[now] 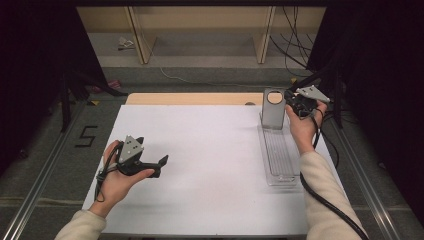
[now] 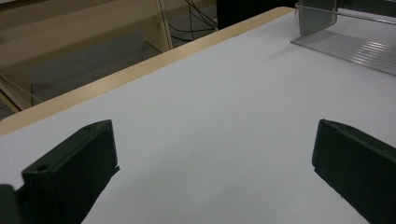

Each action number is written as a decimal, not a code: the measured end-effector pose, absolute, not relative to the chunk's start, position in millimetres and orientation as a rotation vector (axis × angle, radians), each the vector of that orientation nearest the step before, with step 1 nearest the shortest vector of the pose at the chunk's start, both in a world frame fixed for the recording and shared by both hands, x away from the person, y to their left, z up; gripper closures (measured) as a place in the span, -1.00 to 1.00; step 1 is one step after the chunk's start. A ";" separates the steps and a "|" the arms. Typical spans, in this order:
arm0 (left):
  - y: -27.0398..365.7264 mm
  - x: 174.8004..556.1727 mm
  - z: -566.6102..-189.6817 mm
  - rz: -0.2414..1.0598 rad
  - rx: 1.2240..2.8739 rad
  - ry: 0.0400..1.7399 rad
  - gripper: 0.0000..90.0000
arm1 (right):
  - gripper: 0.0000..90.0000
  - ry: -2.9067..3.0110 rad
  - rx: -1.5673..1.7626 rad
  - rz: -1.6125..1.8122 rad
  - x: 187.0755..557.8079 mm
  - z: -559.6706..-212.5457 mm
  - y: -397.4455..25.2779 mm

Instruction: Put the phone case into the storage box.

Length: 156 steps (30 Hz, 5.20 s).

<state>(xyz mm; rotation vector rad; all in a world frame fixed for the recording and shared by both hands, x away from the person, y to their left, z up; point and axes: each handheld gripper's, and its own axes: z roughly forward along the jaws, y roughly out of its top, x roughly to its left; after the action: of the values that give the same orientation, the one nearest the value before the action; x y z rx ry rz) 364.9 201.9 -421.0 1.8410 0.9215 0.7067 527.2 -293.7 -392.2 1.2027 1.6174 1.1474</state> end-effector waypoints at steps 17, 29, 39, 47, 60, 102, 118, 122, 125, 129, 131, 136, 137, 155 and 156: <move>202.1 365.0 -421.0 0.705 1.841 0.920 -1.00 | 0.87 1.621 1.214 1.146 529.5 -398.3 -294.5; 201.9 365.0 -421.0 0.705 1.843 0.917 -1.00 | 0.85 1.612 1.220 1.155 530.6 -400.6 -294.3; 201.9 365.1 -421.5 0.703 1.844 0.919 -1.00 | 0.56 1.616 1.241 1.150 533.2 -402.6 -294.0; 201.8 365.1 -421.6 0.702 1.844 0.920 -1.00 | 0.35 1.621 1.260 1.137 535.3 -404.5 -293.7; 201.6 365.2 -421.7 0.702 1.845 0.918 -1.00 | -0.14 1.666 1.220 1.115 540.4 -408.0 -290.8; 200.2 364.5 -422.3 0.695 1.852 0.917 -1.00 | -0.64 1.705 1.252 1.130 524.4 -395.7 -296.8; 199.3 364.1 -423.1 0.687 1.857 0.914 -1.00 | -0.64 1.718 1.252 1.135 509.2 -391.0 -296.8; 198.4 363.6 -423.0 0.684 1.860 0.911 -1.00 | -0.64 1.730 1.247 1.131 503.5 -390.1 -295.4; 197.6 363.2 -423.3 0.682 1.860 0.910 -1.00 | -0.64 1.742 1.243 1.132 498.8 -390.3 -294.2; 196.4 363.0 -424.0 0.679 1.863 0.908 -1.00 | -0.64 1.765 1.231 1.123 491.9 -391.0 -292.3; 195.9 362.8 -423.9 0.679 1.865 0.905 -1.00 | -0.64 1.774 1.226 1.121 488.8 -390.9 -291.7; 194.9 362.3 -424.0 0.677 1.868 0.901 -1.00 | -0.63 1.787 1.226 1.134 481.1 -389.7 -290.8; 194.5 362.1 -424.0 0.676 1.869 0.899 -1.00 | -0.63 1.789 1.221 1.134 479.6 -389.3 -290.3; 192.9 357.1 -425.5 0.670 1.878 0.886 -1.00 | -0.62 1.847 1.165 1.188 452.1 -383.7 -279.5; 192.7 356.7 -425.6 0.669 1.879 0.885 -1.00 | -0.62 1.851 1.164 1.192 450.5 -383.2 -279.6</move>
<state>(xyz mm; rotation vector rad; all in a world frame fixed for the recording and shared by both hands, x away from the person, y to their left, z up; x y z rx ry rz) 356.7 192.7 -425.6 1.8789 0.8850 0.6688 450.5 -279.6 -383.2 1.1642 1.8506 1.1916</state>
